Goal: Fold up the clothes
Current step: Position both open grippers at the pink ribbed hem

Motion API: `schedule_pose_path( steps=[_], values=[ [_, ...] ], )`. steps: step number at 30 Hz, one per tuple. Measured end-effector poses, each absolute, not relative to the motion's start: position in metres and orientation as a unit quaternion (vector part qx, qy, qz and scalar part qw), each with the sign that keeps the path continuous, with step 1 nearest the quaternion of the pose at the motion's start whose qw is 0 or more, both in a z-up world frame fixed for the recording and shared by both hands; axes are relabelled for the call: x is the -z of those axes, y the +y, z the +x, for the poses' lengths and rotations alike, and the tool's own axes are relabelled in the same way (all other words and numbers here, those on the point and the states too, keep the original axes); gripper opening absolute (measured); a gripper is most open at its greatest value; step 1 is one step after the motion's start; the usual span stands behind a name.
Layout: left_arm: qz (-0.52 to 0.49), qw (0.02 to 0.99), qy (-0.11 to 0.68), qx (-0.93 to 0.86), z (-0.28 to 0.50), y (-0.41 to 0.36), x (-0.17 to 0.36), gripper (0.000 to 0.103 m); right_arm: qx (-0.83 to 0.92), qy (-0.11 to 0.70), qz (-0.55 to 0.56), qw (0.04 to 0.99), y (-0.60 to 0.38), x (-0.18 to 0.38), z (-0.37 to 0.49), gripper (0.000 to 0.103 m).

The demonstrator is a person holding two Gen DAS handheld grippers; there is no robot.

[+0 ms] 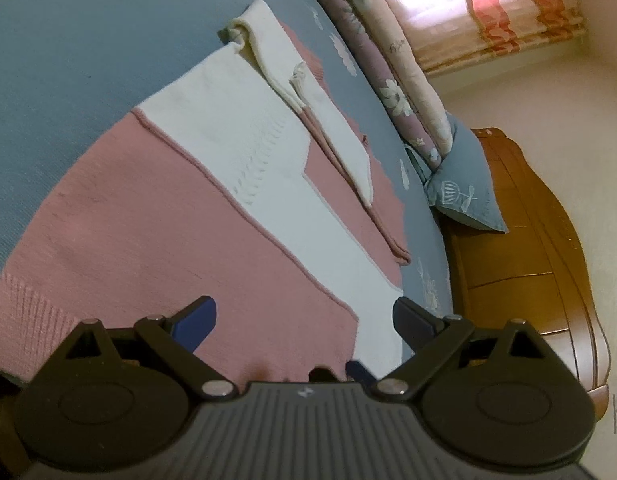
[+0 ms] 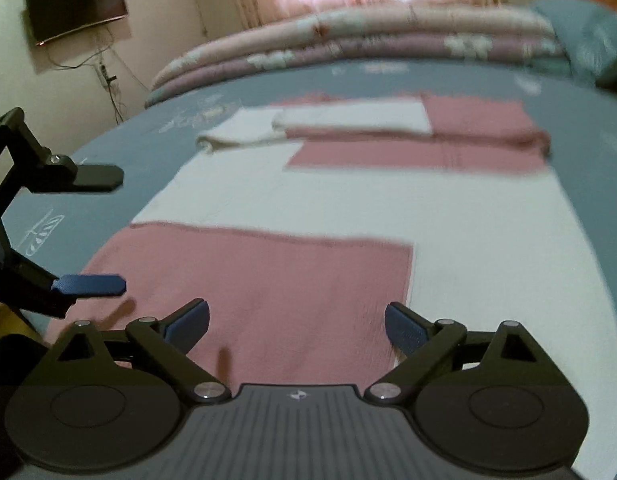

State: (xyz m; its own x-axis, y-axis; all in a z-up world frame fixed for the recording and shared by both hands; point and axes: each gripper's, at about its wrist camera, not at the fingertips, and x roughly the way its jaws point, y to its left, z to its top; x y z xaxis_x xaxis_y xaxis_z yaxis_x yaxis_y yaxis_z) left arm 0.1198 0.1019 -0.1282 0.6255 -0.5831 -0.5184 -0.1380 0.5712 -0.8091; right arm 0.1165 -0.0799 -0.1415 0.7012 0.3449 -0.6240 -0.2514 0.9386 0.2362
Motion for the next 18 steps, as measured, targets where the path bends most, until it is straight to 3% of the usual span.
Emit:
schedule_pose_path(
  steps=[2,11,18],
  values=[
    [-0.442,0.784,0.410,0.145,0.120,0.101,0.130,0.095,-0.162,0.360,0.059,0.917,-0.079,0.141,0.105,0.102],
    [-0.410,0.794,0.422,0.152,0.121,0.090,0.124,0.095,-0.183,0.341,0.049,0.921,-0.065,0.123,0.095,0.102],
    [-0.380,0.797,0.439,0.164,0.122,0.079,0.121,0.095,-0.183,0.367,0.081,0.909,-0.070,0.140,0.094,0.103]
  ],
)
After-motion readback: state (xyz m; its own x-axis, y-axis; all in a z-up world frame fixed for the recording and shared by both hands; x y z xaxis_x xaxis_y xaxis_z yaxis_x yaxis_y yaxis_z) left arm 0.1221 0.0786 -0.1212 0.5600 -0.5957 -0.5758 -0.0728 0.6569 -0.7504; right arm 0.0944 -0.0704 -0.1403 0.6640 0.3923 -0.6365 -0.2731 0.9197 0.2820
